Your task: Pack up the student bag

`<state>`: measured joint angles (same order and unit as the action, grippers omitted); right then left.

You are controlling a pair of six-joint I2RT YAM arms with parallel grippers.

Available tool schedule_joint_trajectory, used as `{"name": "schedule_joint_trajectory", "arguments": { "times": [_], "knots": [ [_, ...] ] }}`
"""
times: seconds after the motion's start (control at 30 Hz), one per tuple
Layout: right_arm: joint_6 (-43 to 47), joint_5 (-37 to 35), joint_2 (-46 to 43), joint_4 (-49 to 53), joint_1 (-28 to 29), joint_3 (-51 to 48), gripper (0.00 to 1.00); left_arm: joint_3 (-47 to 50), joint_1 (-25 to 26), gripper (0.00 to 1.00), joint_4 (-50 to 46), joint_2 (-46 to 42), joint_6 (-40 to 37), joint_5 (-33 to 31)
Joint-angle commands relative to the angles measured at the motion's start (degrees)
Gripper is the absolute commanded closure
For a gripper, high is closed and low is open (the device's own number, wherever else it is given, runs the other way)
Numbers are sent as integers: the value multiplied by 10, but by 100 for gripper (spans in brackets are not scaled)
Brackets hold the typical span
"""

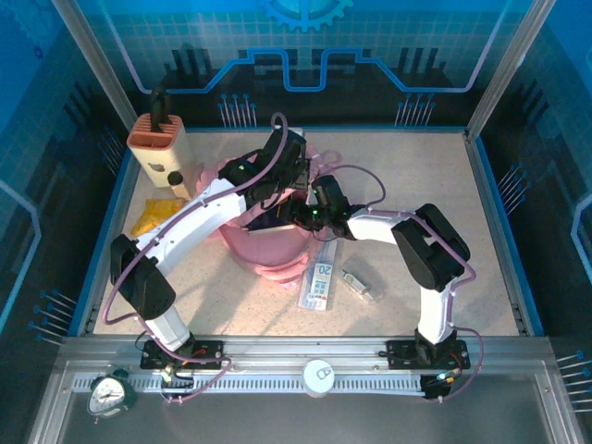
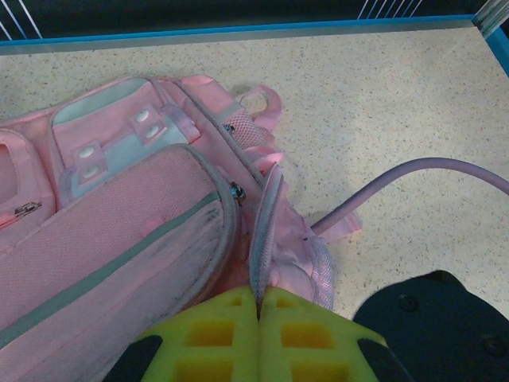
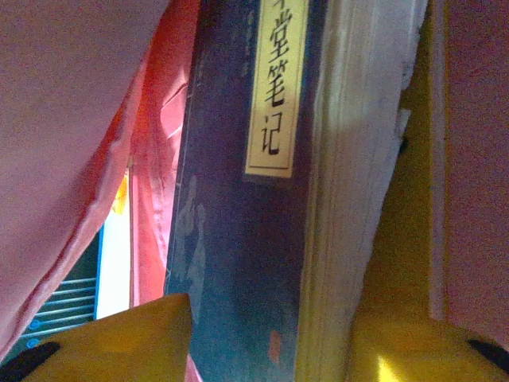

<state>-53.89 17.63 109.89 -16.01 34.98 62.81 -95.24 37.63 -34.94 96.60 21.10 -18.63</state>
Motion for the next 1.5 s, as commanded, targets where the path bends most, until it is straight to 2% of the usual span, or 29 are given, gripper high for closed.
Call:
{"name": "schedule_joint_trajectory", "arguments": {
  "times": [0.0,0.07,0.17,0.23,0.3,0.37,0.5,0.63,0.73,0.9,1.1,1.27,1.37,1.47],
  "knots": [
    [27,-23,-64,-14,6,-40,43,-24,-7,100,29,-8,20,0],
    [37,-27,-104,-8,3,-74,39,-11,-10,100,30,-13,24,9],
    [65,-34,-172,19,2,-119,31,12,-18,90,37,-18,34,44],
    [82,-45,-209,54,-6,-147,24,44,-29,78,56,-28,53,87],
    [78,-42,-246,59,-27,-182,20,77,-38,71,73,-41,77,115],
    [89,-43,-283,66,-38,-208,18,112,-44,63,86,-66,95,125],
    [121,-56,-342,148,-46,-220,12,201,-60,54,111,-140,119,128],
    [126,-20,-343,214,-37,-194,7,301,-107,48,100,-203,151,109],
    [106,-24,-334,237,-8,-188,6,377,-163,43,110,-246,182,133],
    [67,-20,-292,223,42,-180,5,456,-258,41,128,-280,194,151],
    [22,-31,-225,183,68,-156,4,467,-345,41,156,-227,185,173],
    [6,-64,-181,153,70,-141,9,466,-380,41,182,-194,191,176],
    [26,-87,-167,166,61,-128,19,466,-388,41,188,-183,188,186],
    [50,-104,-159,170,40,-110,35,462,-390,40,180,-178,184,185]
  ]
}}
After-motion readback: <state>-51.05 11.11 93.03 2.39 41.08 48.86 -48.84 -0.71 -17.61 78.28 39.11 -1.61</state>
